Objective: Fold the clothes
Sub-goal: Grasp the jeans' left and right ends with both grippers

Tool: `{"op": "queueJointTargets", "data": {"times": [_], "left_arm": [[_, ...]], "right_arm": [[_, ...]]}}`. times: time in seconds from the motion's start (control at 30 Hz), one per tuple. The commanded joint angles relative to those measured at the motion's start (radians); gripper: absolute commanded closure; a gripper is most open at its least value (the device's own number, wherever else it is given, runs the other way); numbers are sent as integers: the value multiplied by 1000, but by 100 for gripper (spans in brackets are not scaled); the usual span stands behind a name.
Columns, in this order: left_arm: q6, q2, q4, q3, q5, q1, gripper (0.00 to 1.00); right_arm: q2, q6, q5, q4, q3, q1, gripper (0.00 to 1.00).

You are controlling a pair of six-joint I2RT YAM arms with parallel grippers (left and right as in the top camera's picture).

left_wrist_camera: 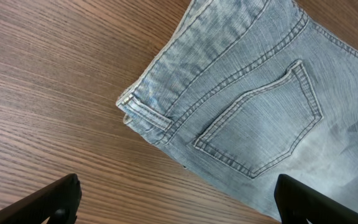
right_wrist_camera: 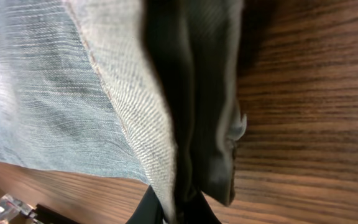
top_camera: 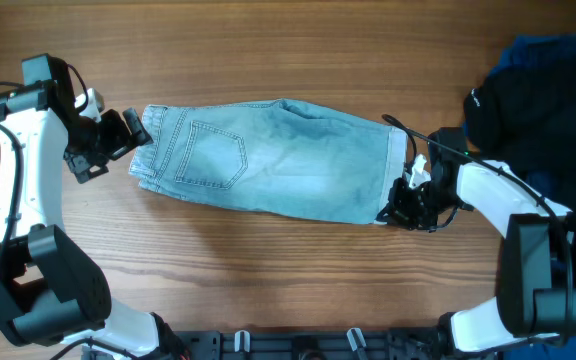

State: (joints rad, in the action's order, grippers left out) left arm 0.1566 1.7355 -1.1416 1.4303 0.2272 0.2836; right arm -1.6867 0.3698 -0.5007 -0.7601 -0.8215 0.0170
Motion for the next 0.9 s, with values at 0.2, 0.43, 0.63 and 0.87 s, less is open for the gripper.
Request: {"op": "queueJointTargets", "data": {"times": [0.2,0.43,0.63,0.87], "left_arm": [[36,2,-40,-4,13,0,0],[43,2,-59,-4,39,0,0],[104,2,-81,-21,38,0,0],[215,2,168,-198,37,0,43]], "right_arm": [[106,27,-156,38,-82,6,96],[112,51,-253,98,-91,6,96],[112,49,-259,105,-91,6,96],[112,23,-255,106,-91,6,96]]}}
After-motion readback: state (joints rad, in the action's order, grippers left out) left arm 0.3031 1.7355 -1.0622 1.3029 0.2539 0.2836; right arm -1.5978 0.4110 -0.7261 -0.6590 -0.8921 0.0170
